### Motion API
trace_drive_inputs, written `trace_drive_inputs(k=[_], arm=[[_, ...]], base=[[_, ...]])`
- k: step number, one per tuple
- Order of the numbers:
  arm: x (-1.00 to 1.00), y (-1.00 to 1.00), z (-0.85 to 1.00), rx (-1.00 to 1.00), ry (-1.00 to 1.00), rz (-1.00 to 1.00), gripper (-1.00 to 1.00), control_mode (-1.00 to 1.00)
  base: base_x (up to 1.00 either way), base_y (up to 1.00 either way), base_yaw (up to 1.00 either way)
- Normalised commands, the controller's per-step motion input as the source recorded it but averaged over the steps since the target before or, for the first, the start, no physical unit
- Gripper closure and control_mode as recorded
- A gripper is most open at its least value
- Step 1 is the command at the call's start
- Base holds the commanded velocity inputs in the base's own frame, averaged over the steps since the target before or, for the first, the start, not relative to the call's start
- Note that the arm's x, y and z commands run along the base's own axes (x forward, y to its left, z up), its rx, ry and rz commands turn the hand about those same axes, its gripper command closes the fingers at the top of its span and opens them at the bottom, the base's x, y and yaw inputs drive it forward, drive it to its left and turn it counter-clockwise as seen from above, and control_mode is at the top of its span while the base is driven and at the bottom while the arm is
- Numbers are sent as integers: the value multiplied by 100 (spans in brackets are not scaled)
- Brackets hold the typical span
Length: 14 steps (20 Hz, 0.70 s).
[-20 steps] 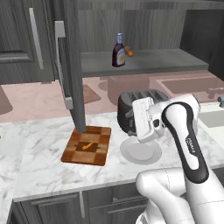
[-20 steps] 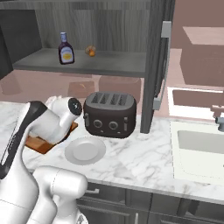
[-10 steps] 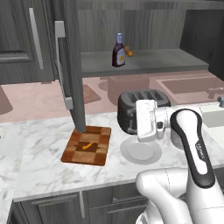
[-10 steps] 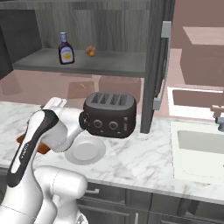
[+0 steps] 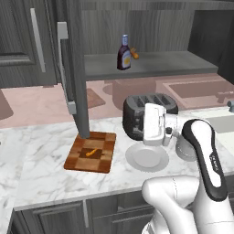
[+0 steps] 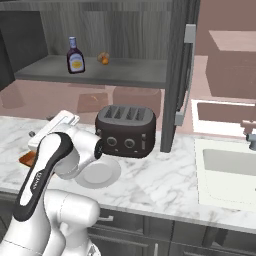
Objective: Pick the shrimp from the plate and place it on the cutting board. Then pick the condiment bottle from the cabinet and place it next to the cutting board.
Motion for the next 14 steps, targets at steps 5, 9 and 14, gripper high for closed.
trace_drive_inputs(k=[5, 9, 14], arm=[[0, 0, 21, 17, 0, -3, -100, -100], [0, 0, 30, 11, 1, -4, -100, -100], [0, 0, 39, 8, 4, -5, -100, -100]], base=[[0, 0, 0], [0, 0, 0], [0, 0, 0]])
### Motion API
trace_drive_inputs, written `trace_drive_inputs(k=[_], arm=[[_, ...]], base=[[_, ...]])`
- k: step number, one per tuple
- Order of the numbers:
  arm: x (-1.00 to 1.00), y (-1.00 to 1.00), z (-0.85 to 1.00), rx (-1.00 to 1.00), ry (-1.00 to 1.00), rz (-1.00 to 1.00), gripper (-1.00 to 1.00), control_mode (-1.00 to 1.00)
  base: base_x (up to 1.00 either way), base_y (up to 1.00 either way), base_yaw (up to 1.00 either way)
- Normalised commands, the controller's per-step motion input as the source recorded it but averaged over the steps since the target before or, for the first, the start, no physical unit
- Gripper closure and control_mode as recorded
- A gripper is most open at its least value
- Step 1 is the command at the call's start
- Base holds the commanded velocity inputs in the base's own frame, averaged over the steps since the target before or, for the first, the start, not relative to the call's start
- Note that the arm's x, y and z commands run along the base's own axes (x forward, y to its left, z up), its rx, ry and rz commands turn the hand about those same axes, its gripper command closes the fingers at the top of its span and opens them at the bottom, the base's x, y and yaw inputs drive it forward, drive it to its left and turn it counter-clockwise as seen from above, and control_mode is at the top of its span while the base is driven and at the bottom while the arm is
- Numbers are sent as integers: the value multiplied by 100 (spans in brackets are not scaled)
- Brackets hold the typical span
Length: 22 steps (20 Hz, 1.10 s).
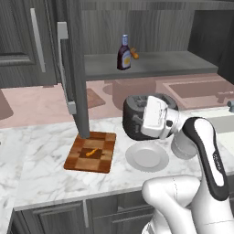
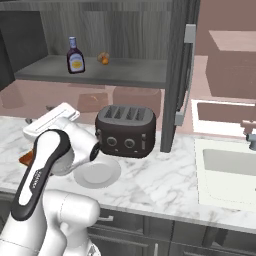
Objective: Pick the shrimp from the plate and place it on the cutting board. Then pick the condiment bottle from the cabinet and place it next to the cutting board.
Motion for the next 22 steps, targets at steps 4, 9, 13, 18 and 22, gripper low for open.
trace_drive_inputs(k=[4, 9, 13, 18, 22], arm=[[0, 0, 37, 6, 4, -3, -100, -100], [0, 0, 34, 3, 5, -2, -100, -100], [0, 0, 29, 2, 4, -2, -100, -100], [0, 0, 24, 2, 3, -2, -100, -100], [0, 0, 26, 1, 2, -2, -100, -100]], base=[[0, 0, 0], [0, 0, 0], [0, 0, 0], [0, 0, 0], [0, 0, 0]])
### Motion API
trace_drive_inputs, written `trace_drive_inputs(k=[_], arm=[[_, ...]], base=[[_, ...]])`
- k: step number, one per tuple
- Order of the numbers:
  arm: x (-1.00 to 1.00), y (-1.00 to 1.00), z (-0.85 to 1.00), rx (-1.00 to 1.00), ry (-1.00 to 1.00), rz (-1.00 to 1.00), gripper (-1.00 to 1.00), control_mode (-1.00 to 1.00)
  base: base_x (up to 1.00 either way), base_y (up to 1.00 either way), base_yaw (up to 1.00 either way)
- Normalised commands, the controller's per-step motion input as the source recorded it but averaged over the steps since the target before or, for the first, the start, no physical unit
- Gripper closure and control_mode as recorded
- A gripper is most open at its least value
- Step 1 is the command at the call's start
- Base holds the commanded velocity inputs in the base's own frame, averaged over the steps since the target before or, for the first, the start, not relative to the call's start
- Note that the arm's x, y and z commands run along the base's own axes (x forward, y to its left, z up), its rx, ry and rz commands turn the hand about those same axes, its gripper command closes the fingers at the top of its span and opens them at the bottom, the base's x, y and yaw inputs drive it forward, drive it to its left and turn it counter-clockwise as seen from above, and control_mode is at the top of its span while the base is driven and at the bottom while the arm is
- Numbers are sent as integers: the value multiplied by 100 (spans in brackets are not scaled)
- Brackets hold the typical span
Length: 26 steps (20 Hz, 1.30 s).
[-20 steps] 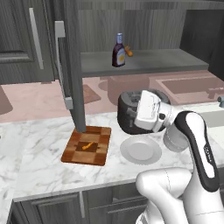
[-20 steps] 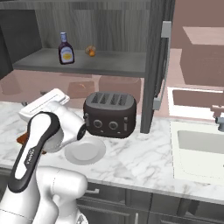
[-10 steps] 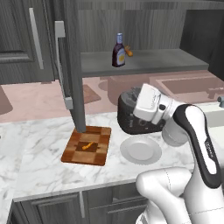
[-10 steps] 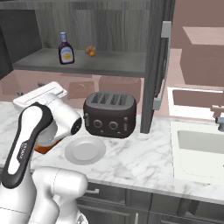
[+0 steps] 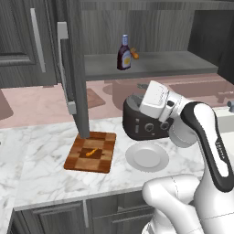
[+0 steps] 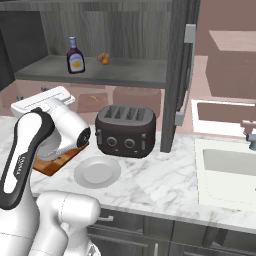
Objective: Pick the shrimp from the plate and place it on the cutting board. Then pick the condiment bottle from the cabinet and place it next to the cutting board.
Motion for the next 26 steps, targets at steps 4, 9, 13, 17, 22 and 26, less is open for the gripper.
trace_drive_inputs(k=[4, 9, 13, 17, 22, 26], arm=[[0, 0, 25, 0, 2, -2, -100, -100], [0, 0, 21, 0, 1, 0, -100, -100], [0, 0, 14, 0, 1, 0, -100, -100], [0, 0, 4, -2, 1, 0, -100, -100], [0, -7, 1, -3, 1, 0, -100, -100], [7, -14, 4, -4, 2, 0, -100, -100]], base=[[0, 0, 0], [0, 0, 0], [0, 0, 0], [0, 0, 0], [0, 0, 0], [0, 0, 0]])
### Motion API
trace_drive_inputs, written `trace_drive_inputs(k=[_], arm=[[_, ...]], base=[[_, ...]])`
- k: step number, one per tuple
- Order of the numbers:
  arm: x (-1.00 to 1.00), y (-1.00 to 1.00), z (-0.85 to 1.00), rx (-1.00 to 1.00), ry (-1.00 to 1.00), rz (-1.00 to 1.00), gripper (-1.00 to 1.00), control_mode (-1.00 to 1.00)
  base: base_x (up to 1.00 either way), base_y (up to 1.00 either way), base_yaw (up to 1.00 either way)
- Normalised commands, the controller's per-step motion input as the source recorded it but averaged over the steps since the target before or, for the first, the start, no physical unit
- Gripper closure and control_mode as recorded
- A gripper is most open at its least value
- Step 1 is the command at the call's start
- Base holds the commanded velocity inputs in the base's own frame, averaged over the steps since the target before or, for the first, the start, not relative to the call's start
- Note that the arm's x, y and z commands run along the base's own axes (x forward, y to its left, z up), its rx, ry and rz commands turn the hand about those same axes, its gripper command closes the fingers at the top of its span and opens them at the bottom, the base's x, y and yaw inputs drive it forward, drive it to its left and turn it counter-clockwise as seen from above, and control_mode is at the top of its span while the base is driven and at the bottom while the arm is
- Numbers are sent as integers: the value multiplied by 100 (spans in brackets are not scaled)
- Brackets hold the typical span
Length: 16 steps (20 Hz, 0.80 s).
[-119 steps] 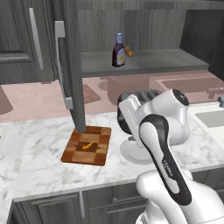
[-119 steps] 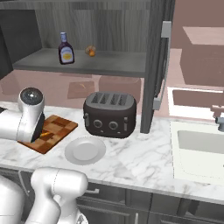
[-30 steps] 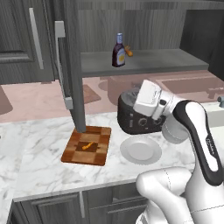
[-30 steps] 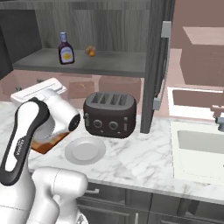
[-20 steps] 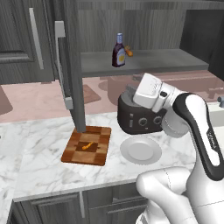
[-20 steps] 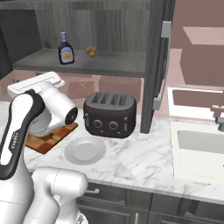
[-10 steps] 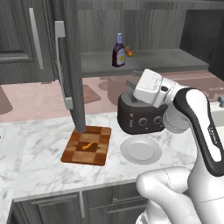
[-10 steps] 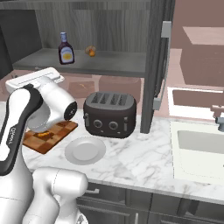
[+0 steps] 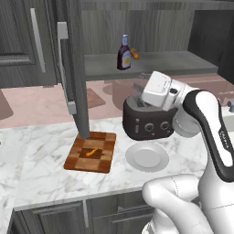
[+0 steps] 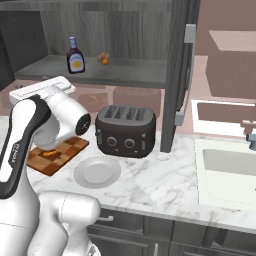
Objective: Pick the shrimp from the plate and place it on the cutting board. Then pick the condiment bottle from the cabinet and place it next to the cutting board.
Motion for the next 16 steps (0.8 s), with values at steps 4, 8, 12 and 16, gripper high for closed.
trace_drive_inputs(k=[4, 8, 12, 16], arm=[[11, -18, 10, -4, 2, 0, -100, -100], [7, -13, 22, -5, 1, 0, -100, -100], [3, -5, 28, -6, 1, 0, -100, -100], [0, 0, 25, -5, 0, 0, -100, -100]], base=[[0, 0, 0], [0, 0, 0], [0, 0, 0], [0, 0, 0]])
